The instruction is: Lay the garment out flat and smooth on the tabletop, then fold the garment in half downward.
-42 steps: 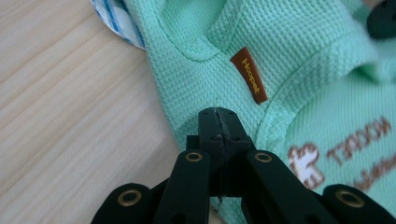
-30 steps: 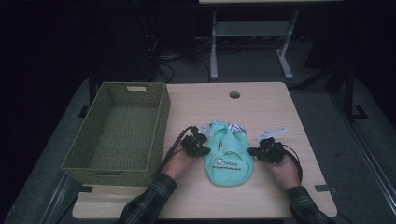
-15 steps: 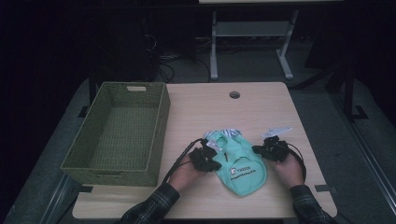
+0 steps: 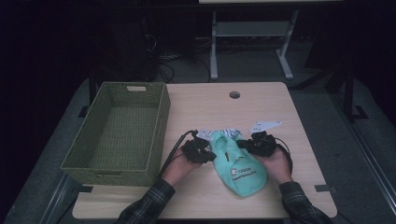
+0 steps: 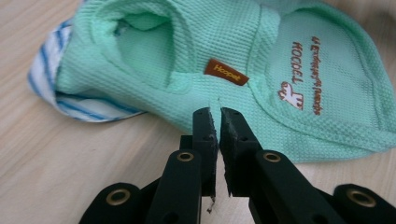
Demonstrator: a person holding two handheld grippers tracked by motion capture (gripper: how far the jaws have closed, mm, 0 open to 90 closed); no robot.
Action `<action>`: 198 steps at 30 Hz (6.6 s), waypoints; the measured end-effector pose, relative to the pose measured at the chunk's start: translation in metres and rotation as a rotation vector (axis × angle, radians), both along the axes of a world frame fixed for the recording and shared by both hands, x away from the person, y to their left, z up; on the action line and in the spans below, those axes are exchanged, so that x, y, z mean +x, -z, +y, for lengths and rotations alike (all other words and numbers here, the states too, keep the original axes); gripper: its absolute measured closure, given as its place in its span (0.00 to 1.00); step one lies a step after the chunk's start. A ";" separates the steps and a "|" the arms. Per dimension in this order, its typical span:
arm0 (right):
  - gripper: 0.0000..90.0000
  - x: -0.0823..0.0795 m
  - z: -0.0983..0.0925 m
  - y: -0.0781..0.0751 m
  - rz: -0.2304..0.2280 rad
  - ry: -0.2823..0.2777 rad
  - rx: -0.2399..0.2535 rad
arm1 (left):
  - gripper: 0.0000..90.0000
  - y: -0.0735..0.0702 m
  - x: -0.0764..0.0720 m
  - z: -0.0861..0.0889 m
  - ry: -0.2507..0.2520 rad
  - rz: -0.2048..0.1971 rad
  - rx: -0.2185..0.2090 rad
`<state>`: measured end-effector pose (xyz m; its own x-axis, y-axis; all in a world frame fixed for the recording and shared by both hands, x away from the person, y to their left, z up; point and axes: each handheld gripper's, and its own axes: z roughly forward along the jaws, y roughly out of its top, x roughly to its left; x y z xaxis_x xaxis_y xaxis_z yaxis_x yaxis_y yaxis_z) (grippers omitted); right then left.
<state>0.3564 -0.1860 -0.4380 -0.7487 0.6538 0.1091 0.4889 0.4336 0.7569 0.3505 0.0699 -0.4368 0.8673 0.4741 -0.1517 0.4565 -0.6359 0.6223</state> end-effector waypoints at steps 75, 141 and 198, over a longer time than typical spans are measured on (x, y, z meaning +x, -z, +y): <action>0.82 -0.024 -0.003 0.024 0.039 -0.059 -0.045 | 0.63 0.021 0.084 -0.032 0.013 -0.041 0.066; 1.00 -0.039 -0.020 0.019 0.053 -0.017 -0.034 | 0.92 -0.038 0.043 0.013 -0.074 -0.200 -0.046; 0.99 -0.033 -0.047 0.021 0.059 0.040 -0.052 | 0.73 -0.028 -0.016 -0.052 0.156 -0.195 -0.045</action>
